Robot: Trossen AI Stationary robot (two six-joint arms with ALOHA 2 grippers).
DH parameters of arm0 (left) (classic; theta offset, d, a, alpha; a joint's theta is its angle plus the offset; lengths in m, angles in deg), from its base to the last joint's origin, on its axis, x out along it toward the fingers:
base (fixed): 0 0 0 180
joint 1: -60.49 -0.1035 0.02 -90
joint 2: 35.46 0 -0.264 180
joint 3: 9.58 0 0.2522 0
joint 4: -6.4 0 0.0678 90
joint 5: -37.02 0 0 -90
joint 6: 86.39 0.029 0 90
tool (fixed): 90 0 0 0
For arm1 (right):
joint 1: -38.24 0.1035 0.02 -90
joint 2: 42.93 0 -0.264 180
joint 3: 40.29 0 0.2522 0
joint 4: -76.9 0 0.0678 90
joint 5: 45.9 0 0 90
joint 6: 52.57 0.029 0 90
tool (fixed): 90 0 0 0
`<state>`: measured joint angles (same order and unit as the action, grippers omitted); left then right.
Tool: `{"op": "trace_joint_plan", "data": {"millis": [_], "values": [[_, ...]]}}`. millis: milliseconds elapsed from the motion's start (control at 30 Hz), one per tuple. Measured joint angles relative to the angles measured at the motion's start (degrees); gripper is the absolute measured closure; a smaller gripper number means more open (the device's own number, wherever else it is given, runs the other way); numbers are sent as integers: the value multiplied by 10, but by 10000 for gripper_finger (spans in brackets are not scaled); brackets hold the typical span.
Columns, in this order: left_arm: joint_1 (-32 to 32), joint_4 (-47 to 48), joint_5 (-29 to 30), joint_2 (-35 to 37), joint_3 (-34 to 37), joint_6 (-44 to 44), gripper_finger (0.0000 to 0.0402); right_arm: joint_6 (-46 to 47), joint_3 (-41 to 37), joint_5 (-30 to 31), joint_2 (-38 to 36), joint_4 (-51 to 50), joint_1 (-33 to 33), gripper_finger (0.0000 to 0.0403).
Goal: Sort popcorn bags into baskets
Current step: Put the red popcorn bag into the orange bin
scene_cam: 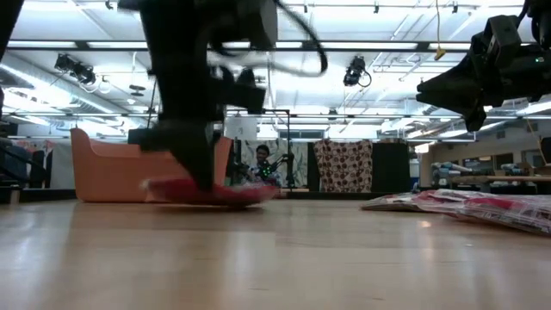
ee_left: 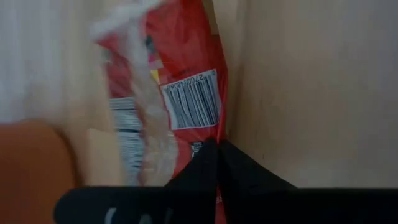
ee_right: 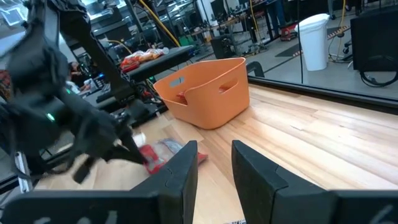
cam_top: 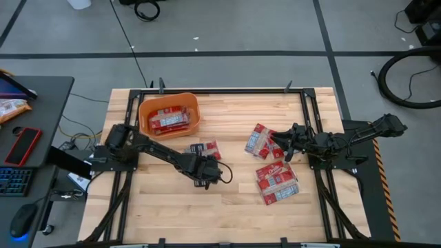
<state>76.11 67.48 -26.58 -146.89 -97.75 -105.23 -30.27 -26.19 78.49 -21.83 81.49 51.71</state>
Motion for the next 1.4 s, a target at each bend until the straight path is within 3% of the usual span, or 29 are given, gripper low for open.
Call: {"op": "trace_joint_plan", "data": {"millis": [333,800,1000,1267,1400], "values": [[5,109,26,88,-52,-14,392,0,0,0,0,0,0,299],[-7,243,200,213,-64,-25,393,0,0,0,1,4,0,299],[-40,312,246,233,-64,-12,393,0,0,0,2,4,0,299],[-120,360,247,243,-64,31,393,0,0,0,2,5,0,299],[-165,351,246,248,-30,50,393,0,0,0,2,5,0,299]]}}
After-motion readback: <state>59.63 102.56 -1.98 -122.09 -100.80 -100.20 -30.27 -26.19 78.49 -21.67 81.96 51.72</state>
